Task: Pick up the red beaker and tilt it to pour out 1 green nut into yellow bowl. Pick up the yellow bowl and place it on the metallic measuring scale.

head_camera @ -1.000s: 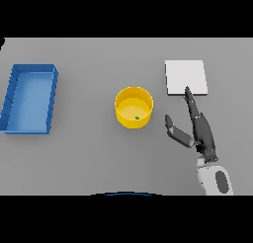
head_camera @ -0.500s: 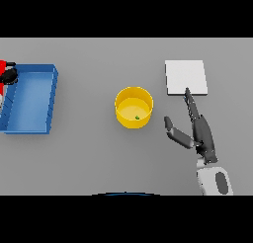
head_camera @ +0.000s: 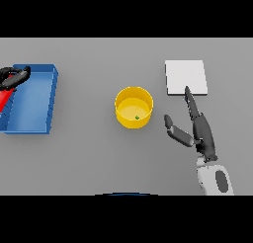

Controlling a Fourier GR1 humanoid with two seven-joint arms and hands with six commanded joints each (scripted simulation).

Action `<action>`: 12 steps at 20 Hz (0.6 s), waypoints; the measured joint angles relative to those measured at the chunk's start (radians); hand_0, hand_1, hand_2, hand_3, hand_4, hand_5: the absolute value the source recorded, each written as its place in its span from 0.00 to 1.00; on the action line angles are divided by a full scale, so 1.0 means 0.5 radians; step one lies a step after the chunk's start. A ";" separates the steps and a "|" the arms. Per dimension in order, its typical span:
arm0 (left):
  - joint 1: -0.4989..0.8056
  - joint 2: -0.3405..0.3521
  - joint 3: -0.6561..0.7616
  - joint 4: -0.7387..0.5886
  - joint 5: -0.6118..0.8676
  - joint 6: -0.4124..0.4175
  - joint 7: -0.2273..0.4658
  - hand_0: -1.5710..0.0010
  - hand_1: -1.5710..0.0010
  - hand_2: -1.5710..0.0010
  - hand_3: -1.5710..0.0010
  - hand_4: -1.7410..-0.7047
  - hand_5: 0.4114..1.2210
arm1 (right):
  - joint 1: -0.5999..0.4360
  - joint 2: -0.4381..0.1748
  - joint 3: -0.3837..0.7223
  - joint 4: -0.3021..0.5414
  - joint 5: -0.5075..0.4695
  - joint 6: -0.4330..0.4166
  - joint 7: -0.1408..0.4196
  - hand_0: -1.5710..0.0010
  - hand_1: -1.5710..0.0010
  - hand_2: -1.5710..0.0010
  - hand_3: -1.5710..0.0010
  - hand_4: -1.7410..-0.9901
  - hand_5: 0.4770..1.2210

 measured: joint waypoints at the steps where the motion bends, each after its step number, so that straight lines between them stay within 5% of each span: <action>1: -0.010 0.001 -0.025 0.011 -0.036 -0.009 -0.001 0.79 0.82 0.82 0.85 0.96 0.29 | -0.014 -0.011 -0.013 -0.009 -0.027 0.015 -0.010 1.00 1.00 1.00 1.00 0.79 0.28; 7: -0.072 -0.071 -0.058 0.111 -0.143 0.095 -0.002 0.95 0.95 0.95 0.96 1.00 0.30 | 0.006 -0.003 0.016 0.013 0.026 0.004 0.008 1.00 1.00 1.00 1.00 0.75 0.27; 10: -0.045 -0.085 -0.022 0.114 -0.146 0.172 -0.140 0.97 0.98 0.98 0.98 0.99 0.32 | -0.002 -0.018 0.058 -0.005 0.148 -0.041 0.098 1.00 1.00 1.00 1.00 0.79 0.29; 12: -0.041 -0.072 -0.002 0.106 -0.140 0.191 -0.168 0.98 0.98 0.98 0.99 0.99 0.34 | -0.044 -0.099 0.084 -0.024 0.171 0.037 0.049 1.00 1.00 1.00 1.00 0.80 0.32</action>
